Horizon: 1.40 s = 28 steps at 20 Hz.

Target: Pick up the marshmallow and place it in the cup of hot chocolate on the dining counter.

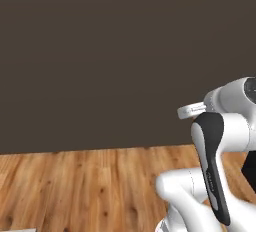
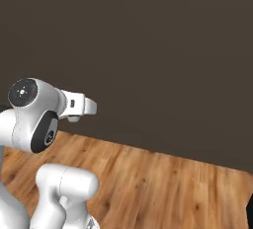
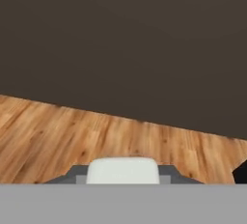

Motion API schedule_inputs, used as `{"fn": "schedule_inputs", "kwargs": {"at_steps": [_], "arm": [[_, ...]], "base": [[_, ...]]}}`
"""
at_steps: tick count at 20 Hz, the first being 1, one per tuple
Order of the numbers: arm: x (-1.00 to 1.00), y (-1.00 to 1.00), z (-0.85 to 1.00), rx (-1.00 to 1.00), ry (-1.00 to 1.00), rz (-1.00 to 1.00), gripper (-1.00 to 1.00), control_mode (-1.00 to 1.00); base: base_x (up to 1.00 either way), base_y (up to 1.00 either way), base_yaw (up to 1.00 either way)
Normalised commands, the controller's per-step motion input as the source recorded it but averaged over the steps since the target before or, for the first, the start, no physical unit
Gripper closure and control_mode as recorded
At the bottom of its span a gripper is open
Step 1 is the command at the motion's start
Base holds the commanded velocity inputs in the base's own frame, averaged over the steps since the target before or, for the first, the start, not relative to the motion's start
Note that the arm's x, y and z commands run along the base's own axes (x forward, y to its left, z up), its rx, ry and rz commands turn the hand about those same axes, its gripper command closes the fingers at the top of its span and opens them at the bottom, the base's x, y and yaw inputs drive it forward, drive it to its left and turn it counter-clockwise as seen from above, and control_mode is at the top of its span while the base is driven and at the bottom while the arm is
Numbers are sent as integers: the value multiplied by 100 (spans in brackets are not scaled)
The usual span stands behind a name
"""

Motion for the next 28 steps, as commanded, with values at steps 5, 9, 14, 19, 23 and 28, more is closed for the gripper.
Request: {"fn": "schedule_inputs", "kwargs": {"at_steps": [5, 9, 14, 19, 23, 28], "arm": [[0, 0, 0, 0, 0, 0, 100, 100], [0, 0, 0, 0, 0, 0, 100, 100], [0, 0, 0, 0, 0, 0, 100, 100], [0, 0, 0, 0, 0, 0, 100, 100], [0, 0, 0, 0, 0, 0, 100, 100], [0, 0, 0, 0, 0, 0, 100, 100]], "base": [[100, -4, 43], [100, -2, 69], [100, -3, 77], [100, -6, 78], [100, -20, 73], [96, -31, 70]]}}
